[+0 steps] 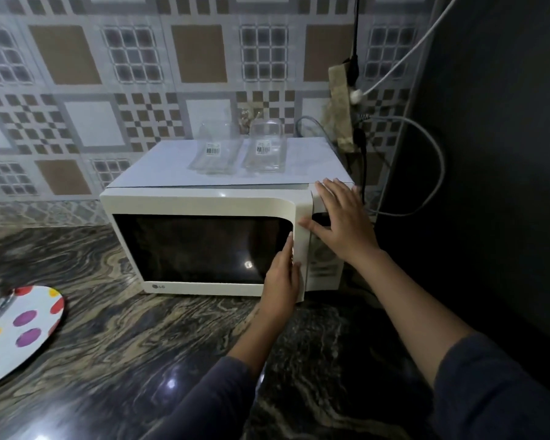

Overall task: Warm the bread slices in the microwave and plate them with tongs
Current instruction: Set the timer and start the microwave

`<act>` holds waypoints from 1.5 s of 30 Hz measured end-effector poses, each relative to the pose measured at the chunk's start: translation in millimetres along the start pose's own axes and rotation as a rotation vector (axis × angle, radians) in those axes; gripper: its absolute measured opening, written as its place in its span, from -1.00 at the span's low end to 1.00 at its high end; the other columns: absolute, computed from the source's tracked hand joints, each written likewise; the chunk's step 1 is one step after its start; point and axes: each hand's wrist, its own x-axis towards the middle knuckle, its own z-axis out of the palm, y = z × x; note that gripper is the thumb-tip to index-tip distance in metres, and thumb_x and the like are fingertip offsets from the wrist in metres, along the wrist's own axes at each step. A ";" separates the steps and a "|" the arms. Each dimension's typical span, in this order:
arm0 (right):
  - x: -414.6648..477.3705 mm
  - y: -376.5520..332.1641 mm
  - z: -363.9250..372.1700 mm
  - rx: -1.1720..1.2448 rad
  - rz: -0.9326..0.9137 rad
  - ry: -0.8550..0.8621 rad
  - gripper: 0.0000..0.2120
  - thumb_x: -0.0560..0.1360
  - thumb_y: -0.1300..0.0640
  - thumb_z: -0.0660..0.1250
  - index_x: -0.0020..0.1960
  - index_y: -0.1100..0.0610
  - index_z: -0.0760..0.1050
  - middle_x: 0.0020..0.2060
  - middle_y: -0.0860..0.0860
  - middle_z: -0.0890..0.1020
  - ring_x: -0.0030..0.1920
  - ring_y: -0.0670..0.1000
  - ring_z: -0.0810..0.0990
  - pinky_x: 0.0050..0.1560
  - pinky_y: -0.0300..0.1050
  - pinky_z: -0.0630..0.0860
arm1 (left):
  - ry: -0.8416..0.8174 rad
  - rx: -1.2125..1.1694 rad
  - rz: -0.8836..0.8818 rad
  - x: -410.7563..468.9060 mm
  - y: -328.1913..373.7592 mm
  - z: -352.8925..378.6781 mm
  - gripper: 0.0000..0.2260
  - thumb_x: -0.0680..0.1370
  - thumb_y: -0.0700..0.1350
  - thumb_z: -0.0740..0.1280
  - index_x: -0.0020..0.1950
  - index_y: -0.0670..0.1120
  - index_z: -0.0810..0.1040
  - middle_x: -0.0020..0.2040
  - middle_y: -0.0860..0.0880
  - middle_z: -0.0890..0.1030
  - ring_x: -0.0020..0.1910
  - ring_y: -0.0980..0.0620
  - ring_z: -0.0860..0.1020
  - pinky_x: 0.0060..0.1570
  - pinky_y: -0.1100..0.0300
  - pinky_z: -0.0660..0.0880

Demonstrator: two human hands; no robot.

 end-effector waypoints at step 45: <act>-1.9 16.4 19.8 0.034 -0.080 0.289 -0.45 0.47 0.01 0.28 0.40 0.15 0.27 0.38 0.17 0.32 0.40 0.13 0.22 0.42 0.08 0.19 | 0.012 0.053 -0.044 12.4 -9.2 19.1 -0.33 0.58 -0.30 0.11 0.46 0.21 -0.17 -0.01 -0.08 0.53 -0.15 0.09 0.47 -0.08 0.17 0.47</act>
